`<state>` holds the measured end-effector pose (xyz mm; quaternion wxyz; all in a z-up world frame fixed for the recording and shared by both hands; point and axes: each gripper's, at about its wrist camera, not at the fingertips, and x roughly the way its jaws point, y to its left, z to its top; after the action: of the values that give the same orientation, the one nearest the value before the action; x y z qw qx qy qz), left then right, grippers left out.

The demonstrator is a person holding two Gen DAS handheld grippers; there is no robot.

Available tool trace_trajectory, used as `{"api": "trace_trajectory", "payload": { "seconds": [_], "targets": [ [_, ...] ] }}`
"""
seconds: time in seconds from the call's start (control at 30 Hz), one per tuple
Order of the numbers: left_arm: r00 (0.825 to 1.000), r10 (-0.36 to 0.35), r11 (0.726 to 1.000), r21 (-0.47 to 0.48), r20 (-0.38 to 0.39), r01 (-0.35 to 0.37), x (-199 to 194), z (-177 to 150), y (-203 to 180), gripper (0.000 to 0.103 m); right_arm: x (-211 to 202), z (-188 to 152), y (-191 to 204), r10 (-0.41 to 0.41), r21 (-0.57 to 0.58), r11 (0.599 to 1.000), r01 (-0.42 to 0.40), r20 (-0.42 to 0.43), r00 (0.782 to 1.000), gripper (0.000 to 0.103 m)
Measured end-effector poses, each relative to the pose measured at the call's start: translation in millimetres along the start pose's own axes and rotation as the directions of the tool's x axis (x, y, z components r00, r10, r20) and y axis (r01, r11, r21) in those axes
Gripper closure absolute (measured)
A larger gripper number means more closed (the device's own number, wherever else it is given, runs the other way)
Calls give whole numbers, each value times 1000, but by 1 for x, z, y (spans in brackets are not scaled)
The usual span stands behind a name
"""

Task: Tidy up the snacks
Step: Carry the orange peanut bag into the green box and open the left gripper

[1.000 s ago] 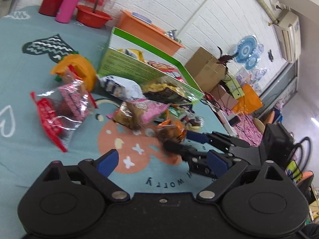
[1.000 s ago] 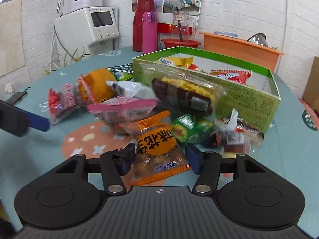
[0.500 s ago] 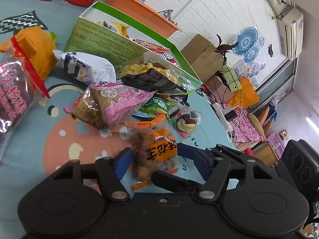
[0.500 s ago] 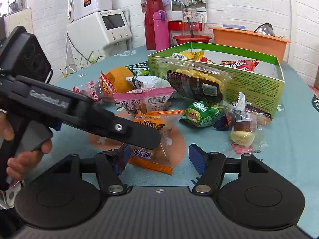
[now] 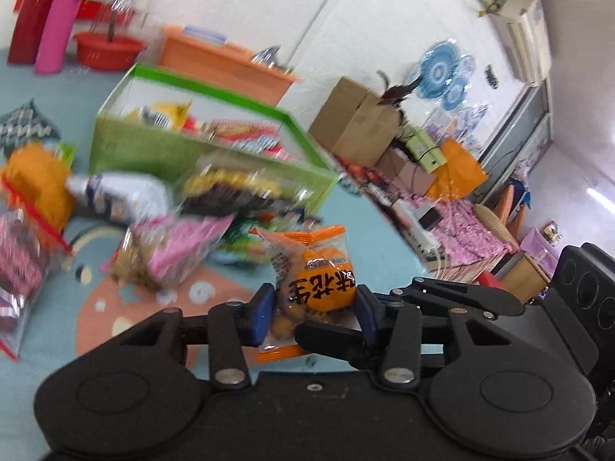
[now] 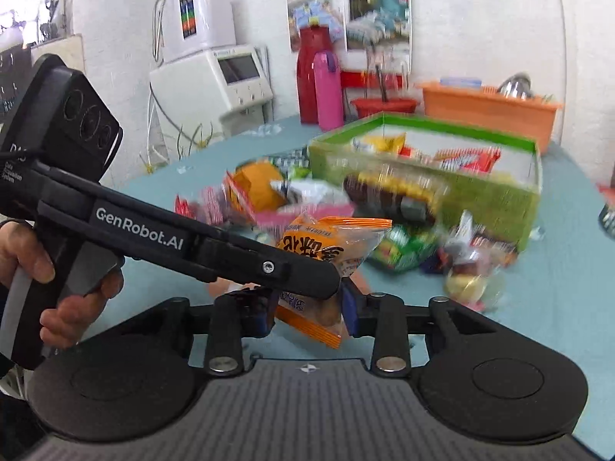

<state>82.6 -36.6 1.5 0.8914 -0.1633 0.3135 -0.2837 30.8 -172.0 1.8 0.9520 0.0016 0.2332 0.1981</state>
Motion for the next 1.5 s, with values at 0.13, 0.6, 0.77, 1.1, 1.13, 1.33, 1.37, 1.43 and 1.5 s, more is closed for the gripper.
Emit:
{"api": "trace_trajectory", "payload": {
  "seconds": [0.13,0.6,0.77,1.1,1.13,1.33,1.37,1.43,1.5],
  "targets": [
    [998,-12,998,65,58,8,4,29,-16,47,-12,19,-5,-45,-41,998,49,93,995,44],
    [996,-66,995,83,59,61,91,117,-4,46,20,65,-82,-182,-6,982,189,224,957,45],
    [996,-81,994,72,43,78,126,136,4,45,33,69,-110,-216,16,976,218,228,949,45],
    [999,35,999,38,4,-35,166,143,25,0,72,58,-150,-261,46,965,257,207,943,19],
    [999,43,998,39,14,-43,163,141,27,0,76,56,-150,-279,48,960,275,183,943,11],
    [999,50,997,49,21,-51,140,137,25,0,66,50,-138,-306,47,952,303,198,931,0],
    [999,48,998,46,25,-49,133,137,23,0,61,53,-134,-304,48,953,301,208,930,0],
    [998,38,998,42,43,-40,114,135,16,0,48,59,-124,-296,48,955,294,235,926,0],
    [997,44,998,42,68,-47,93,130,9,0,34,64,-111,-304,51,952,301,249,920,0]
  ]
}}
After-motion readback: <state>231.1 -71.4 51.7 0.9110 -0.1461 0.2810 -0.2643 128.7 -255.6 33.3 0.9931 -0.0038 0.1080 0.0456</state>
